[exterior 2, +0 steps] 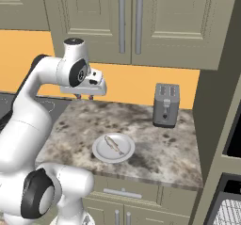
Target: Place the fish on the top rack of the oven, and slide the tray back inside. Close the oven door.
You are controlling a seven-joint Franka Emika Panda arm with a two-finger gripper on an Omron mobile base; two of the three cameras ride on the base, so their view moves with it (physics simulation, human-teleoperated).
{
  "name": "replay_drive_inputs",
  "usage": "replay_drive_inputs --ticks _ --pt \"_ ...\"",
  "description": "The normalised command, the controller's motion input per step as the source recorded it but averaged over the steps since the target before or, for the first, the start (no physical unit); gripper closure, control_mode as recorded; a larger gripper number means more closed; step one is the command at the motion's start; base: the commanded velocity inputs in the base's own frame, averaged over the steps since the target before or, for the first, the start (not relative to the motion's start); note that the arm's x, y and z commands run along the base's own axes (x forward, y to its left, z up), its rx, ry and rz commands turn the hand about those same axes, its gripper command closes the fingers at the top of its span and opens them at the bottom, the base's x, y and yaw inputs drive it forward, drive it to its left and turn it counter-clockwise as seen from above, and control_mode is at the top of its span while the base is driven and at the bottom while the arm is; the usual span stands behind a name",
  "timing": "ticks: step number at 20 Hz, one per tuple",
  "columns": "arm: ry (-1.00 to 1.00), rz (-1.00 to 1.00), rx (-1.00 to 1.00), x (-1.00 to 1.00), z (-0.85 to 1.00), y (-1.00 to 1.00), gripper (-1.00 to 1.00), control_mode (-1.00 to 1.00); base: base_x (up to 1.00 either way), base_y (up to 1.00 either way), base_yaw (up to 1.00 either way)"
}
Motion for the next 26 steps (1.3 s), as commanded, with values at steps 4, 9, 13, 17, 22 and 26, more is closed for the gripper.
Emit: replay_drive_inputs --ticks 4,9,13,17,22,26 --pt "0.00 -0.01 0.00 -0.52 -0.22 -0.21 -1.00 -1.00 0.00 0.00 0.00" --pt "0.00 0.01 0.03 -0.71 -0.23 -0.59 -1.00 -1.00 0.00 0.00 0.00" --pt "0.06 0.05 -0.02 -0.45 -0.44 -0.52 -1.00 -1.00 0.00 0.00 0.00" --pt "0.03 0.11 -0.03 -0.06 -0.44 -0.46 -1.00 -1.00 0.00 0.00 0.00" --pt "0.00 0.10 -0.02 0.04 -0.27 -0.04 -1.00 -1.00 0.00 0.00 0.00" --pt "-0.01 0.10 0.00 0.11 -0.27 0.00 -1.00 -1.00 0.00 0.00 0.00"
